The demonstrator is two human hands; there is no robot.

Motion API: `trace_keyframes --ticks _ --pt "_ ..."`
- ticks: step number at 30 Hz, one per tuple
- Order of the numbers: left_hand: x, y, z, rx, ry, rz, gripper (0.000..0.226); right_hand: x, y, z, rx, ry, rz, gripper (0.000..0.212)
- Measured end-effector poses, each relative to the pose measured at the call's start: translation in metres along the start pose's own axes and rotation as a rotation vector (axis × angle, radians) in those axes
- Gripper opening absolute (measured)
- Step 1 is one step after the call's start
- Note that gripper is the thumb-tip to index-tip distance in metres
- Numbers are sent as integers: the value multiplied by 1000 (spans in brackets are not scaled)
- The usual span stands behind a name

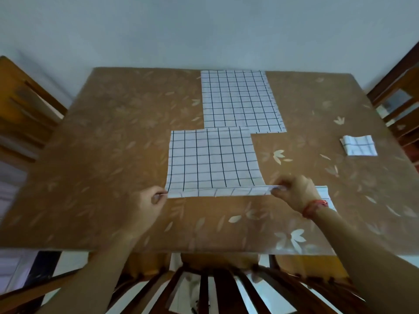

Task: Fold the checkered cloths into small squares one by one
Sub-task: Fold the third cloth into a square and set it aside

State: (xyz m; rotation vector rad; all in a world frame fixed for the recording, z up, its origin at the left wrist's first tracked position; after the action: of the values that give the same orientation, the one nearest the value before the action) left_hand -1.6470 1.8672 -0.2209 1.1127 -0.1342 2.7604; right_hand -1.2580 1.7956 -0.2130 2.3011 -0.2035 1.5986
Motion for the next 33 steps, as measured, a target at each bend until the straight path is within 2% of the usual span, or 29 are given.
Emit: trace_keyframes --ticks 3,7,10,13,16,20,24,30,33 --pt "9 24 4 -9 50 -18 10 1 18 -2 -2 -44 -42 8" --pt "21 38 4 -28 35 6 8 3 28 -4 16 -89 -46 24" --pt "27 35 5 -21 19 46 7 8 25 -7 16 -115 -22 14" --pt "29 26 3 22 7 78 4 12 17 -12 -5 -191 24 11" --pt "25 14 -9 86 11 78 5 9 4 -16 -56 -333 43 17" --pt "16 4 -35 204 29 64 17 -17 -16 -17 -169 -520 -44 33" --pt "7 -7 -54 284 5 56 21 -62 -29 -11 -296 -512 -147 22" --pt "-13 -40 -80 298 2 61 30 -99 -57 -12 -404 -506 -140 11" --pt "-22 -57 -87 293 14 78 31 -111 -74 -15 -422 -479 -129 15"
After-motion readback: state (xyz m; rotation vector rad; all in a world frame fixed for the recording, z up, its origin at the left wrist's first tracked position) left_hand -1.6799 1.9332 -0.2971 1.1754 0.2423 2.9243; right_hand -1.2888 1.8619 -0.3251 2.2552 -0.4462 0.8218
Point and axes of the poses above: each hand's wrist, its own y-axis away from the middle knuckle, its own x-axis out of the back of the hand, z = x × y, the point moved 7 cm from there along -y, towards the middle knuckle, and after that the axes turned 5 degrees about y, right-handed, at the moved point
